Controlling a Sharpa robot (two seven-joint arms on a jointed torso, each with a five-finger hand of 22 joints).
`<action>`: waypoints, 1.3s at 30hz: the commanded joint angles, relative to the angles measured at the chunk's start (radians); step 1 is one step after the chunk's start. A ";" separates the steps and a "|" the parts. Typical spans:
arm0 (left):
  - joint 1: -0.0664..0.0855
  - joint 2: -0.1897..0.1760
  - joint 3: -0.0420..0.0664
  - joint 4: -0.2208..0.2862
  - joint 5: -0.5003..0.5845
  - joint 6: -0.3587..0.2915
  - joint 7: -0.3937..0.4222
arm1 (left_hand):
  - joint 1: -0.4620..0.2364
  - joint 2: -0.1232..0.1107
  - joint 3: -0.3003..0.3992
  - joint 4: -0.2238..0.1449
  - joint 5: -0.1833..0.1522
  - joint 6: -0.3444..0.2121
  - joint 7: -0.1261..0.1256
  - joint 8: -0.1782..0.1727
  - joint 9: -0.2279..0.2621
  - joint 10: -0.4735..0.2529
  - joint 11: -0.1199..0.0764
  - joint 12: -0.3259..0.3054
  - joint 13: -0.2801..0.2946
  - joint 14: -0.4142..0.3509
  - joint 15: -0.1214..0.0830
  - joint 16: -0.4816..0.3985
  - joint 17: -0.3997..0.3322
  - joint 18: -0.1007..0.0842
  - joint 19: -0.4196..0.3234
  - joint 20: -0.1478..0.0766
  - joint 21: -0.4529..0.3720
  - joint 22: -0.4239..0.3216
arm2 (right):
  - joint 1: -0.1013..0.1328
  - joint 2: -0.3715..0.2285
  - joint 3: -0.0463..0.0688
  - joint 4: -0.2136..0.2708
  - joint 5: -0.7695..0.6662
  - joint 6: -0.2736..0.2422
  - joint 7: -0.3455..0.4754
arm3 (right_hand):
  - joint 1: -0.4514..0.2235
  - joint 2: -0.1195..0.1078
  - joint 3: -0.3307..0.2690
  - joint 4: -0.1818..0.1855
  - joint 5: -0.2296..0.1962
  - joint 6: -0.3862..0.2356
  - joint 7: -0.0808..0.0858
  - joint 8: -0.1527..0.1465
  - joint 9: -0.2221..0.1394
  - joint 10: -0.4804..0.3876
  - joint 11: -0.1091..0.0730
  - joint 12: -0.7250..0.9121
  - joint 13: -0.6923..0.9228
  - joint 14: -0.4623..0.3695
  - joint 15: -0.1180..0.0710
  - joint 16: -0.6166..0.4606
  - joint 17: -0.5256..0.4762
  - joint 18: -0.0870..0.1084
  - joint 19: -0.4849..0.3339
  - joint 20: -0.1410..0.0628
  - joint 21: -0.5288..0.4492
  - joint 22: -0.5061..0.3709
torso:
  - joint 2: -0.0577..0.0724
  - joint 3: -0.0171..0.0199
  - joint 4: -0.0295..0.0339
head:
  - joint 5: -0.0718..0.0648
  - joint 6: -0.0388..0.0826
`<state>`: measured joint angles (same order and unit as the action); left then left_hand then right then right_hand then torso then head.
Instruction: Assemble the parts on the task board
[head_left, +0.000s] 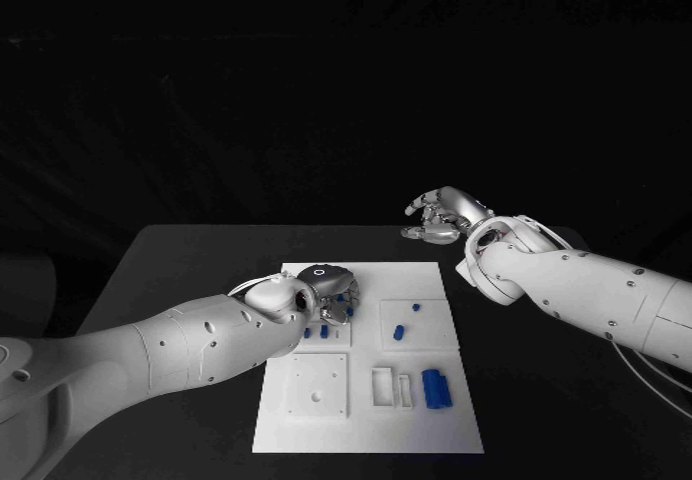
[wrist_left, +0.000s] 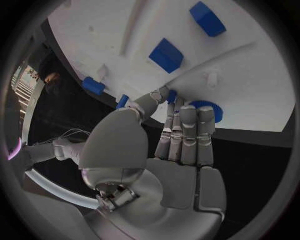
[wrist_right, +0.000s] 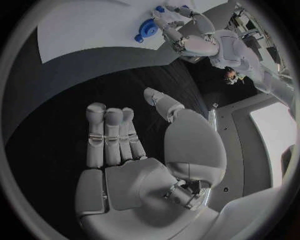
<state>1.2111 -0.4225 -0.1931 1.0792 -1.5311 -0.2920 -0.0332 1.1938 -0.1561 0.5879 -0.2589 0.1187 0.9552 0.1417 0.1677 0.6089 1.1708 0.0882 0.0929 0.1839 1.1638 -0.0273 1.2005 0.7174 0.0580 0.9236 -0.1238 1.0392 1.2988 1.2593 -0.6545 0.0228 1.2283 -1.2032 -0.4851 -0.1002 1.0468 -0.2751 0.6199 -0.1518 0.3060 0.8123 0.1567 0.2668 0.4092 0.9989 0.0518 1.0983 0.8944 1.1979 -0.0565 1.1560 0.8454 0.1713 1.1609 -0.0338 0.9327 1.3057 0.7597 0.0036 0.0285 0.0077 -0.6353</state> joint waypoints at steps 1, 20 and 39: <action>-0.005 0.003 -0.003 -0.004 -0.005 0.037 -0.009 | 0.001 0.014 0.002 0.005 -0.007 0.011 -0.001 0.005 -0.002 0.011 -0.001 0.001 -0.001 0.010 0.001 0.008 0.002 0.081 0.009 0.000 0.006 0.002 | 0.000 0.001 0.000 0.002 -0.001 0.010 0.009 | -0.002 0.011 0.000 -0.004 0.007 0.001 0.009 0.003 0.001 -0.008 0.000 -0.003 -0.001 -0.006 -0.002 -0.003 -0.001 0.090 -0.006 0.001 -0.005 -0.001 | 0.000 -0.0006 0.0009 | 0.000 0.000; -0.005 0.002 -0.003 -0.005 -0.017 0.050 -0.023 | 0.005 0.053 0.000 0.000 -0.009 0.086 -0.030 0.049 -0.008 0.107 -0.031 0.026 0.012 0.047 -0.028 0.040 0.012 0.085 0.036 -0.019 0.025 0.012 | 0.000 0.002 0.000 0.002 -0.001 0.013 0.010 | -0.005 0.013 -0.001 -0.002 0.012 0.003 0.009 0.004 0.002 -0.006 -0.001 -0.001 -0.004 -0.004 -0.003 -0.003 -0.003 0.090 -0.004 0.002 -0.007 0.000 | 0.000 -0.0014 0.0013 | -0.002 -0.001; -0.007 -0.011 -0.003 0.005 -0.012 -0.016 -0.019 | -0.002 0.079 0.001 0.004 -0.001 0.113 -0.039 0.063 -0.014 0.137 -0.043 0.025 0.016 0.073 -0.040 0.047 0.011 0.084 0.055 -0.032 0.031 0.012 | 0.000 0.003 0.000 -0.002 -0.001 0.011 0.011 | -0.006 0.014 -0.002 -0.003 0.038 0.006 0.007 0.006 0.003 -0.006 -0.002 0.002 -0.011 -0.003 -0.004 -0.004 -0.005 0.090 -0.001 0.002 -0.010 0.001 | 0.000 -0.0012 0.0011 | 0.000 0.000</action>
<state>1.2083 -0.4325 -0.1934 1.0824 -1.5396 -0.2967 -0.0453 1.1918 -0.0860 0.5862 -0.2603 0.1110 1.0620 0.1025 0.2256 0.5940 1.3012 0.0449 0.1161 0.1995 1.2329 -0.0678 1.2437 0.7286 0.0585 0.9701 -0.1434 1.0648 1.3078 1.2594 -0.6526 0.0228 1.2260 -1.2031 -0.4840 -0.0998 1.0427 -0.2710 0.6198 -0.1518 0.3402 0.8160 0.1609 0.2668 0.4113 0.9990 0.0518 1.0983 0.8853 1.1979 -0.0565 1.1559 0.8412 0.1712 1.1610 -0.0338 0.9292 1.3055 0.7597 0.0024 0.0295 0.0072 -0.6359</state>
